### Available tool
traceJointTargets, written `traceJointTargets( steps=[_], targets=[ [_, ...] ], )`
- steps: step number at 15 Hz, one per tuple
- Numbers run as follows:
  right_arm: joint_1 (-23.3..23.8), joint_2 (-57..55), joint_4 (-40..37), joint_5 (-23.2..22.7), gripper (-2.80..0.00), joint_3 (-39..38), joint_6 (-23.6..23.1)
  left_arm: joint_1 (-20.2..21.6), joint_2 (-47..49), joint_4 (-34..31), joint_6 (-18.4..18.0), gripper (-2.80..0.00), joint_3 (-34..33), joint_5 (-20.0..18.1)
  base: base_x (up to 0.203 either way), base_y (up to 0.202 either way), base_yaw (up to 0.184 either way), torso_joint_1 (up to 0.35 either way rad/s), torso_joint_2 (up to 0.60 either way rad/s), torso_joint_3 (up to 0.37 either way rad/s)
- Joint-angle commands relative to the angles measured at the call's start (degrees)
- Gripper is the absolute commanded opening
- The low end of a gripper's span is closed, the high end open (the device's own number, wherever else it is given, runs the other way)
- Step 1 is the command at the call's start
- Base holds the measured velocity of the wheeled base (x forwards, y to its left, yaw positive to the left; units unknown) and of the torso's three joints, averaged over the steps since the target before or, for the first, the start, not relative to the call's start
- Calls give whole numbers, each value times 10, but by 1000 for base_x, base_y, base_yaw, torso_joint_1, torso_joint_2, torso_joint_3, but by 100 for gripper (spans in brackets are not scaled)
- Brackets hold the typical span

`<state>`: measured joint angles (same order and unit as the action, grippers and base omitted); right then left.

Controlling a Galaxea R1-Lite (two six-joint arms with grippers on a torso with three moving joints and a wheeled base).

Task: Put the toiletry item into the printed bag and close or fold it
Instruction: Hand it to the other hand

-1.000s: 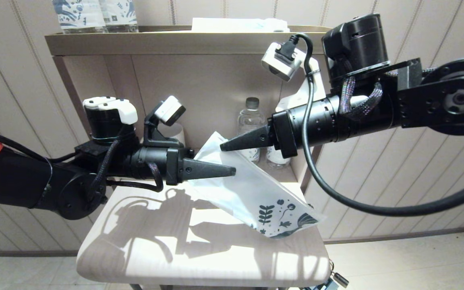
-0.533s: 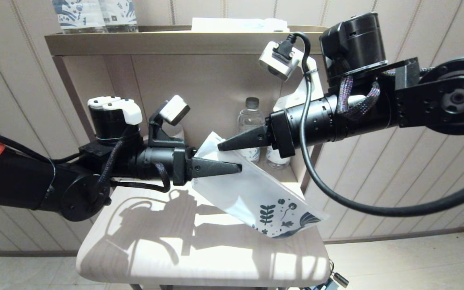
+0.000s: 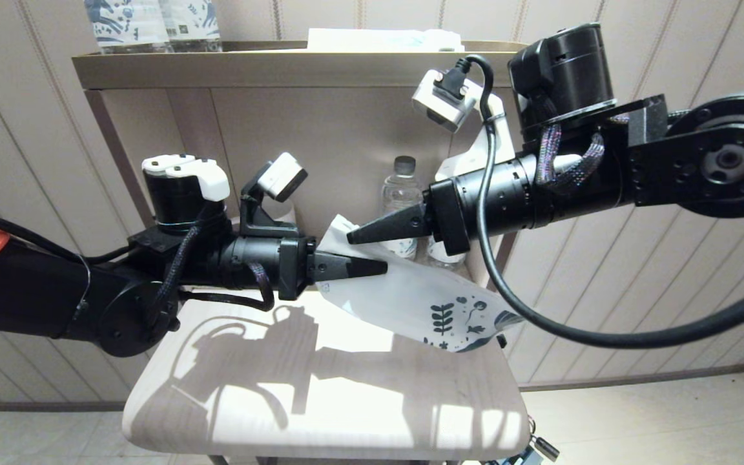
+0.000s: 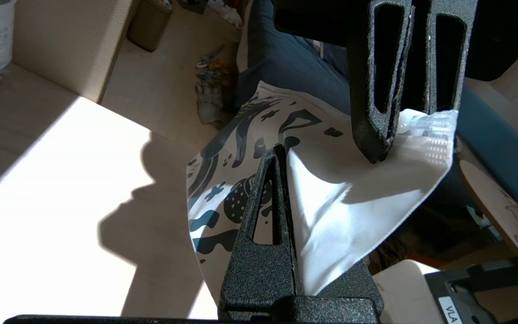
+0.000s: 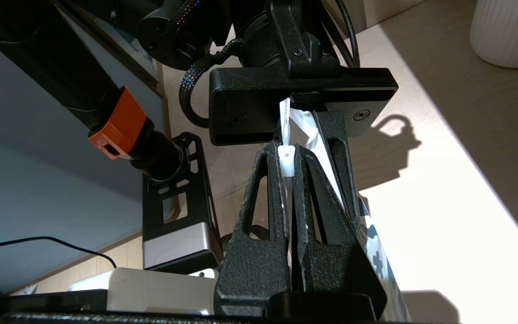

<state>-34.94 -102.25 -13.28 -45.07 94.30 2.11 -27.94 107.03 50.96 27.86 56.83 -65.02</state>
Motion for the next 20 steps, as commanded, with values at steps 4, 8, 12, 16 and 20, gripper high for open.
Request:
traceJointTargets(
  steps=[4,8,12,16,20],
  targets=[
    [4,2,-1,-2,-280,-20,-5,0,-4,10,2,-280,-6,-4,0,0,0,0,0,0],
    [23,12,1,-1,-280,-58,-10,0,-6,10,1,-280,-8,-4,0,0,0,0,0,0],
    [36,14,1,-3,-280,-64,-11,0,-7,10,0,-280,-9,-5,0,0,0,0,0,0],
    [34,13,1,-4,-280,-63,-11,0,-7,10,2,-280,-9,-9,0,0,0,0,0,0],
    [30,9,1,-2,-280,-49,-11,0,-11,-24,7,-280,4,-35,0,0,0,0,0,0]
  ],
)
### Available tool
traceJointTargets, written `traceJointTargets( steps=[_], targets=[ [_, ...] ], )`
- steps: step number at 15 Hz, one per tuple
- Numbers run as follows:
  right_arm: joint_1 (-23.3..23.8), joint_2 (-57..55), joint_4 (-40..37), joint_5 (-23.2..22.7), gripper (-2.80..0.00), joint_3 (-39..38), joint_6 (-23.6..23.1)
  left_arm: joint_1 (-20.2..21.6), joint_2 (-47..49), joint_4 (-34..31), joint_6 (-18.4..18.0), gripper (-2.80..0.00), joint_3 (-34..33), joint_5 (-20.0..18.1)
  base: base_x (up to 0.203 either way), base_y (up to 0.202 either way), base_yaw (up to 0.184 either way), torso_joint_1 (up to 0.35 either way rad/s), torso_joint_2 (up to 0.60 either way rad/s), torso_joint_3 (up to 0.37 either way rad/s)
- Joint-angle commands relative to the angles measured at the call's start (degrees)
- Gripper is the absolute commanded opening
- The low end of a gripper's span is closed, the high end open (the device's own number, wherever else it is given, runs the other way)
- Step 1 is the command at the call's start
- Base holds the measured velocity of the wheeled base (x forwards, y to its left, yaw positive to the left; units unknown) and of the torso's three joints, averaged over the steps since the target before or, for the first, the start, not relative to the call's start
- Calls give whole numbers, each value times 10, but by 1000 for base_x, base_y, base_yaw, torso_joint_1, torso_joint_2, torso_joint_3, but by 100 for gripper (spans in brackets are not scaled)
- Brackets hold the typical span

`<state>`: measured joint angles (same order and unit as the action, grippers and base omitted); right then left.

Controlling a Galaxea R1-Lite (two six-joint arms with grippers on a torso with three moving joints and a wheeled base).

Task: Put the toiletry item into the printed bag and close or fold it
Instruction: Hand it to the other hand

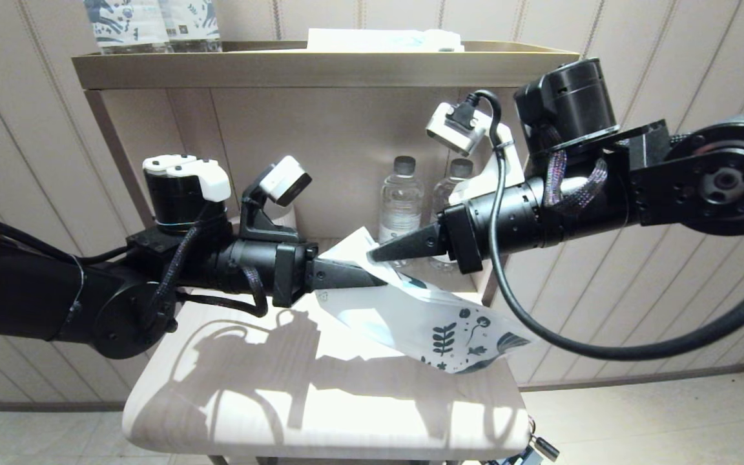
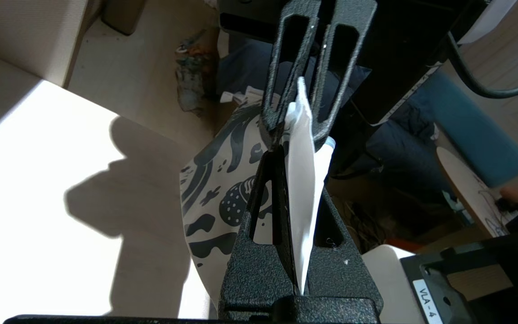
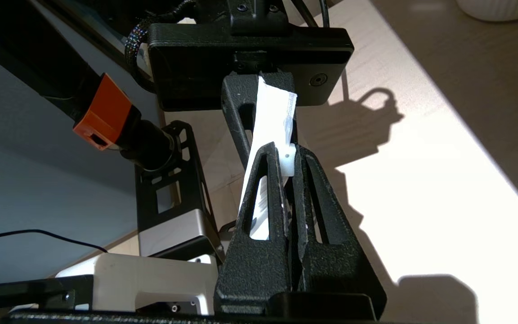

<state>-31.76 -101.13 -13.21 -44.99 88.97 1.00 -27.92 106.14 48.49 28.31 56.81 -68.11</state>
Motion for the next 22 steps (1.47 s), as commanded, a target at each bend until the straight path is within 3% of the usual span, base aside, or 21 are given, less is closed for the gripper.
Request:
traceJointTargets(
  steps=[1,2,3,10,14,16,19,22],
  targets=[
    [-3,-3,0,-1,-280,11,2,1,-3,-4,1,-280,3,-4,0,0,0,0,0,0],
    [-4,-4,-1,-1,-280,16,4,1,-7,-2,0,-191,-1,-4,0,0,0,0,0,0],
    [-5,-6,0,-2,-280,16,3,1,-9,-2,-2,0,-2,-4,0,0,0,0,0,0],
    [-9,-15,-8,2,-280,38,3,9,-4,-7,-5,0,3,-32,0,0,0,0,0,0],
    [-15,-20,-55,4,-280,57,0,44,-8,-101,-6,0,85,-76,0,0,0,0,0,0],
    [-15,-25,-106,5,-280,89,-4,53,-11,-160,-7,0,124,-82,0,0,0,0,0,0],
    [-15,-37,-189,18,-280,139,-36,48,-21,-195,-8,0,171,-89,0,0,0,0,0,0],
    [-15,-36,-198,33,-280,144,-38,77,-45,-252,-8,0,282,-92,0,0,0,0,0,0]
  ],
)
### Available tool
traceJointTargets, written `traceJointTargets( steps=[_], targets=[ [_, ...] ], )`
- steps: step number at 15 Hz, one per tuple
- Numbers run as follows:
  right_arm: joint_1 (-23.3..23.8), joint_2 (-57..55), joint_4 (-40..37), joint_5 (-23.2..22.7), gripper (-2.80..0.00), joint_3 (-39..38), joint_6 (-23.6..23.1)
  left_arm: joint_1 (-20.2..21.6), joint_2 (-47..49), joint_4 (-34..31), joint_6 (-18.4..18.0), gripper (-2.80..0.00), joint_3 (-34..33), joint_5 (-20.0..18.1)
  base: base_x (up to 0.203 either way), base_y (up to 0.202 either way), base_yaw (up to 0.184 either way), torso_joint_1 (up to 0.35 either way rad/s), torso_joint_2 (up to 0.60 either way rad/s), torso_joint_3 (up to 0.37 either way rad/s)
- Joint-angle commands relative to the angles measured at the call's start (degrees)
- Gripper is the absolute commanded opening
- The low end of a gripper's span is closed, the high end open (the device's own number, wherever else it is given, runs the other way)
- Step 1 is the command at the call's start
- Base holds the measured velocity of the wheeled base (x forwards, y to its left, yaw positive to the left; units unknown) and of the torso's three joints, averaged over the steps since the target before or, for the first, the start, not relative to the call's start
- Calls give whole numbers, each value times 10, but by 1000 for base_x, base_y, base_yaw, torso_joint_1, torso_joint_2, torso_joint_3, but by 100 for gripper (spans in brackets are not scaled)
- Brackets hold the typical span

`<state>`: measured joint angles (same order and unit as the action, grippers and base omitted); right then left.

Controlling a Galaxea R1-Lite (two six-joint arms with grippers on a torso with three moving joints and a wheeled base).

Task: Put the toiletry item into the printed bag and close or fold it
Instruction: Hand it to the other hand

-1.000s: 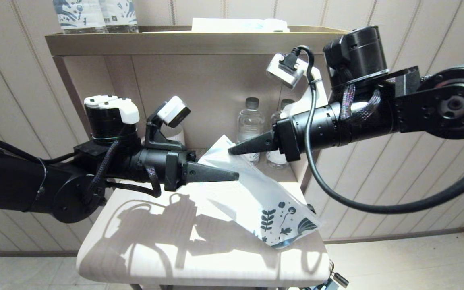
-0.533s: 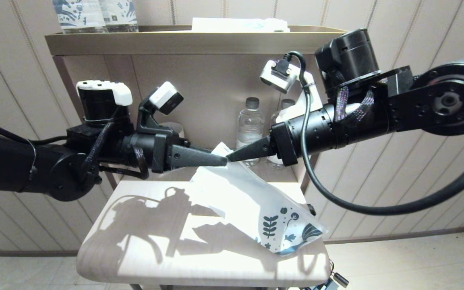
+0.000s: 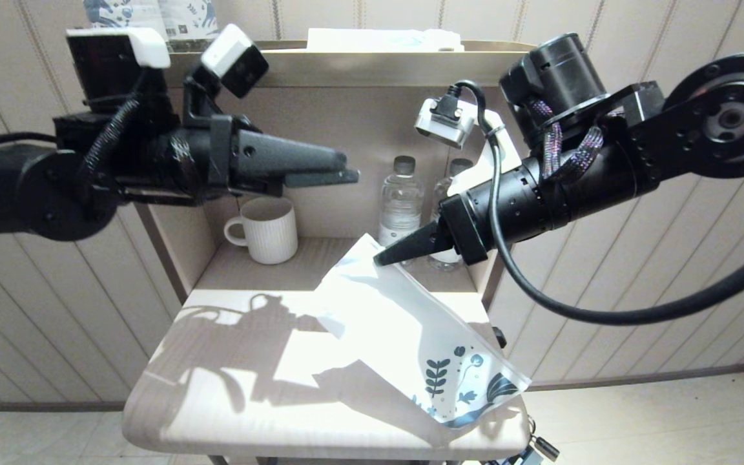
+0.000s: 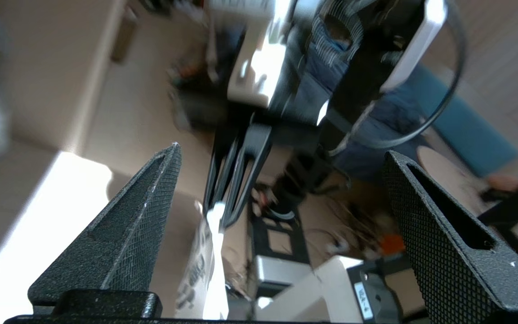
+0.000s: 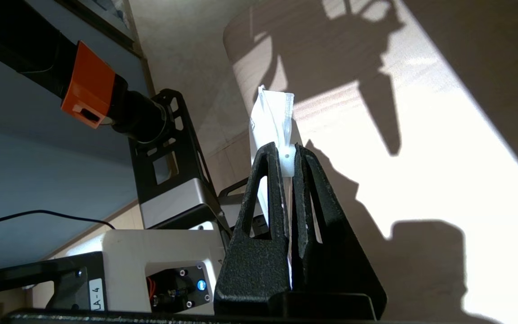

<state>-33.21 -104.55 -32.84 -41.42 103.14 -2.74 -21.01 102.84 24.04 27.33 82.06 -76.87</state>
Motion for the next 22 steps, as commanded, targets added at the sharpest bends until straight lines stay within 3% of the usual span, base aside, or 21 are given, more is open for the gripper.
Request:
traceJointTargets(
  steps=[1,3,10,11,13,14,16,17,18,22],
  targets=[
    [0,0,-2,-2,-280,3,-1,26,-21,-56,2,0,63,-4,0,0,0,0,0,0],
    [-5,0,-4,-2,-280,8,-1,53,-44,-137,2,0,80,-5,0,0,0,0,0,0],
    [-20,2,-4,8,-280,13,0,42,-98,-182,-1,0,78,3,0,0,0,0,0,0],
    [-20,1,-4,7,-280,13,-1,42,-121,-199,-4,0,76,25,0,0,0,0,0,0],
    [-27,3,-3,8,-280,14,0,42,-166,-241,-33,0,80,131,0,0,0,0,0,0],
    [-30,4,-3,8,-280,14,0,42,-178,-295,-77,0,96,189,0,0,0,0,0,0],
    [-32,5,-3,8,-280,14,0,36,-190,-481,-205,0,169,287,0,0,0,0,0,0],
    [-34,5,-3,8,-280,16,0,26,-192,-578,-271,0,216,318,0,0,0,0,0,0],
    [-39,5,-3,8,-280,18,0,13,-191,-651,-328,0,247,323,0,0,0,0,0,0],
    [-47,5,-5,29,-280,42,-1,-36,-125,-804,-545,0,267,307,0,0,0,0,0,0]
  ],
)
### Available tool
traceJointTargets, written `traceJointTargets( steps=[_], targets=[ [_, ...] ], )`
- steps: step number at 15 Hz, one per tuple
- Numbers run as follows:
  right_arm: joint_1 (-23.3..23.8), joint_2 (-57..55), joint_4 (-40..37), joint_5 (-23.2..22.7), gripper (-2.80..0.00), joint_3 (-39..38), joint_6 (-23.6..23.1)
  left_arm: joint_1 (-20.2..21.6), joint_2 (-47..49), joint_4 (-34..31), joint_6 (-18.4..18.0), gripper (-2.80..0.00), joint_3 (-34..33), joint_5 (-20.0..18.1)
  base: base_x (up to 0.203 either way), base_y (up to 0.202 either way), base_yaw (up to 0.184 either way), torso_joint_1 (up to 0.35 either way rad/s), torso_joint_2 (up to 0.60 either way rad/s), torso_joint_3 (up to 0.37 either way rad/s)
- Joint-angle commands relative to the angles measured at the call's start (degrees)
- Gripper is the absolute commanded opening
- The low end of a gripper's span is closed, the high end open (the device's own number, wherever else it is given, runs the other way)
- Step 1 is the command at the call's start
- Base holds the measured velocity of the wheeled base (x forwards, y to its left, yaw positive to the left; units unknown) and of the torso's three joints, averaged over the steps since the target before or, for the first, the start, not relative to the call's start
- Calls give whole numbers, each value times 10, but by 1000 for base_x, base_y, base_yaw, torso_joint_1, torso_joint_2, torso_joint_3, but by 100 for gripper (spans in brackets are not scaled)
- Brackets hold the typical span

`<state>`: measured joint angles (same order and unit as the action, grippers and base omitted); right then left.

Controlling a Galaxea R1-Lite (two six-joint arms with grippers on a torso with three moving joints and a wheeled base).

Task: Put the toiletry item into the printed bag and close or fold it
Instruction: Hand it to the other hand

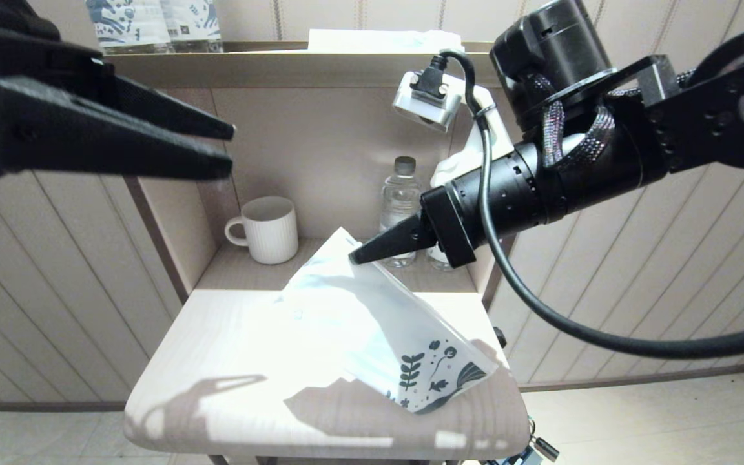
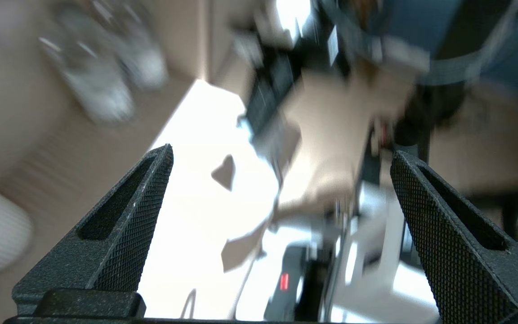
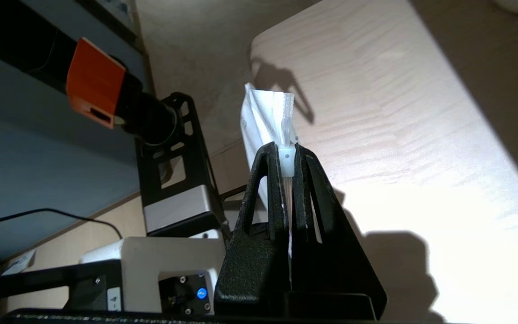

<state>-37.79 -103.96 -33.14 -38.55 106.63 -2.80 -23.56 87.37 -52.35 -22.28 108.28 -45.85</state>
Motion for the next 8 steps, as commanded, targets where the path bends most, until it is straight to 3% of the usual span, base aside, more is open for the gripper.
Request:
traceJointTargets(
  steps=[1,3,8],
  targets=[
    [-2,-2,-9,10,-280,18,-1,-32,43,-70,-67,0,9,12,0,0,0,0,0,0],
    [-6,-2,-34,12,-280,38,-5,-42,78,-84,-78,0,18,26,0,0,0,0,0,0],
    [-37,2,-35,1,-280,37,-11,-46,110,-36,-73,0,17,-69,0,0,0,0,0,0]
  ],
)
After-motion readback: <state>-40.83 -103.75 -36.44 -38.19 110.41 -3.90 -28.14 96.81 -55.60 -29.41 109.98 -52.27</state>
